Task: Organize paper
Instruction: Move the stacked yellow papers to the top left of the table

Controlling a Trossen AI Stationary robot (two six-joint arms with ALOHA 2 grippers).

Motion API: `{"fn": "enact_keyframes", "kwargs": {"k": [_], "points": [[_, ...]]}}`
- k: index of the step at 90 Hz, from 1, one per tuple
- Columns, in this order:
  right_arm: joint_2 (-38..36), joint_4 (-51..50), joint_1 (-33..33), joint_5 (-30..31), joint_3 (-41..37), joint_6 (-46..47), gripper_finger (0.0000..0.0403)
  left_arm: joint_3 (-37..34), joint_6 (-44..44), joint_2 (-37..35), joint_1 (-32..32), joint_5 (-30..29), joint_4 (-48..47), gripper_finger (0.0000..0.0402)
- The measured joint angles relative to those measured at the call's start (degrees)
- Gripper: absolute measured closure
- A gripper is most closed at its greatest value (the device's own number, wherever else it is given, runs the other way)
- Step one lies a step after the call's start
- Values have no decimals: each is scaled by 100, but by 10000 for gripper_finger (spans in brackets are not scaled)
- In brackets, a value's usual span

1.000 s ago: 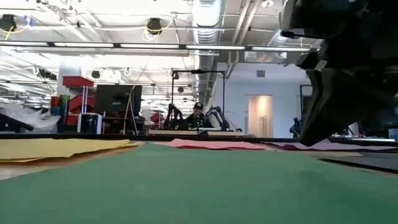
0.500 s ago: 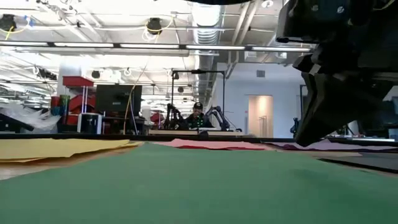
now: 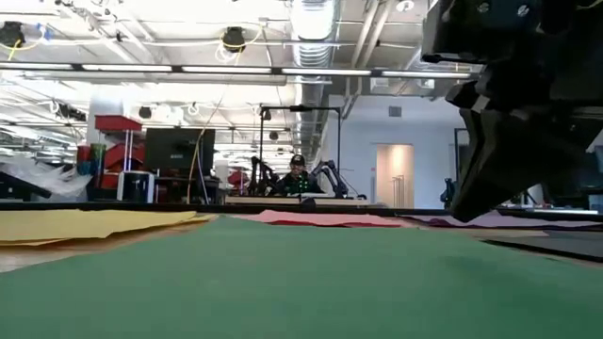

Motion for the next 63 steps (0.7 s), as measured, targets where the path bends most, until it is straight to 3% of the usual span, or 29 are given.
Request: {"fn": "enact_keyframes", "kwargs": {"k": [27,48,54,63], "points": [[0,7,-2,0,0,0,403,0,-364,19,0,79,-1041,401],[0,9,-2,0,0,4,403,164,-331,8,2,314,-1123,401],[0,11,-2,0,0,2,403,325,-250,5,2,59,-1044,401],[0,11,-4,0,0,2,403,606,130,2,34,-781,-644,401]]}}
